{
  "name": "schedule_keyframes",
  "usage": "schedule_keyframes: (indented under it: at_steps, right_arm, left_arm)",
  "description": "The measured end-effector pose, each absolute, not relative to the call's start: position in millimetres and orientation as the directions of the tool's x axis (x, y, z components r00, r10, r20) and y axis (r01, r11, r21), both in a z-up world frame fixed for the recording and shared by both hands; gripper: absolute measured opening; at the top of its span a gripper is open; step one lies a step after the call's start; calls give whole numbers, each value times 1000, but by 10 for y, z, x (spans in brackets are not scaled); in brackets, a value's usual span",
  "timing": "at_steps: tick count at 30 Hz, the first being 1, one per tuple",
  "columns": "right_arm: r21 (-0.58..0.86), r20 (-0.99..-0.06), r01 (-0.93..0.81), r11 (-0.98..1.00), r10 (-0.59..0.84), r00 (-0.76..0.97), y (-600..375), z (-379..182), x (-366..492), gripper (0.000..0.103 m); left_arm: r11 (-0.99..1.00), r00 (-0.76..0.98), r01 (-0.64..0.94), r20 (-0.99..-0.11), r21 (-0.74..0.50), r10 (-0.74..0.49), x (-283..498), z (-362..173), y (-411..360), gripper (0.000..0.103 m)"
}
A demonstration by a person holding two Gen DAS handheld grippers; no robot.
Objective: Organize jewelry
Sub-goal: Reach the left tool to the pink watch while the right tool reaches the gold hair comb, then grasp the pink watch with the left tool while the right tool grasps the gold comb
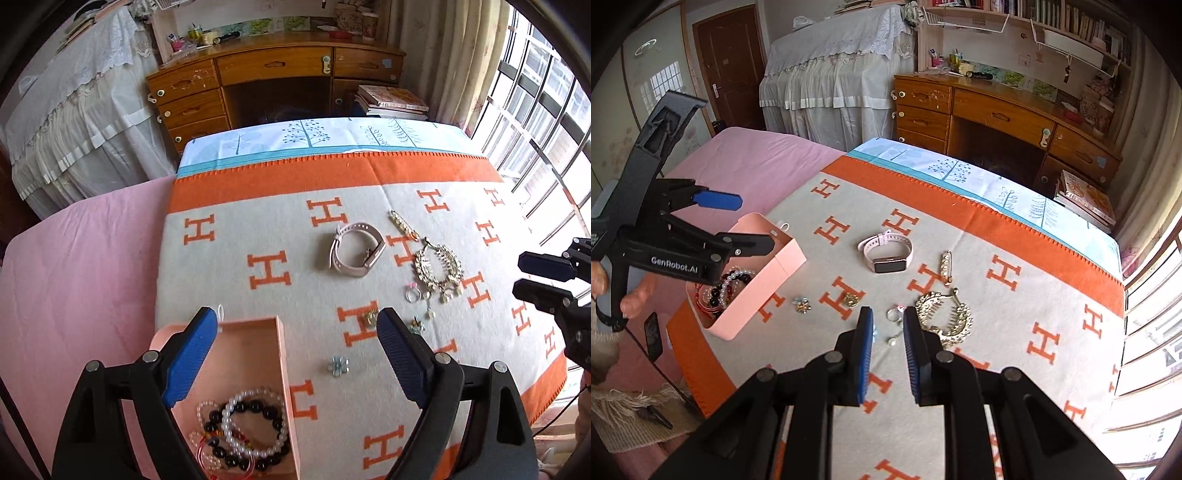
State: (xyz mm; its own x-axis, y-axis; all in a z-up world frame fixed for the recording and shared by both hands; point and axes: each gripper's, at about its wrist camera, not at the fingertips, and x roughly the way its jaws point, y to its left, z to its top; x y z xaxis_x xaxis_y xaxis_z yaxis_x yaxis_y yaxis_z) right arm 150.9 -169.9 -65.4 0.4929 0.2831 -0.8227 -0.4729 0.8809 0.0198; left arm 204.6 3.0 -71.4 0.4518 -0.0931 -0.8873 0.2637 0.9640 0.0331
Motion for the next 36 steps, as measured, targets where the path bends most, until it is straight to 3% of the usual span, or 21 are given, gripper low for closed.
schedule_keyframes:
  at_steps: [3,11,18,20,24,26,36]
  right_arm:
    - [4,-840,-505,863,278,467,-1822,-730,1744,48]
    - [-3,-908,-660,752,275,317,-1854,-1381,2091,48]
    - [-43,-922,-759,649,268,281,-1759,-1679,2060,48]
    - [-36,-924,-784,620,278,262,-1760,-1697,2057,45]
    - [-18,-935,-823,567,283,215,-1755,-1713,2056,28]
    - [-32,-937,-836,548,273,215,-1757,-1716,2045,25]
    - [-48,-945,-853,520,254,208,-1772,-1761,2125,24]
  left_arm:
    - [965,408,259,-910,34,-77,2449,-898,-91,87]
    - [962,269,269,-962,35,-40,3079,-1593,-310,83]
    - [952,244,304,-969,42,-35,3208,-1792,-452,73]
    - [950,236,309,-971,43,-33,3241,-1827,-484,61]
    - [950,223,311,-973,19,-53,3284,-1832,-491,55]
    - [949,221,315,-974,16,-57,3346,-1836,-457,54]
    - [943,210,331,-976,14,-59,3290,-1831,-515,54]
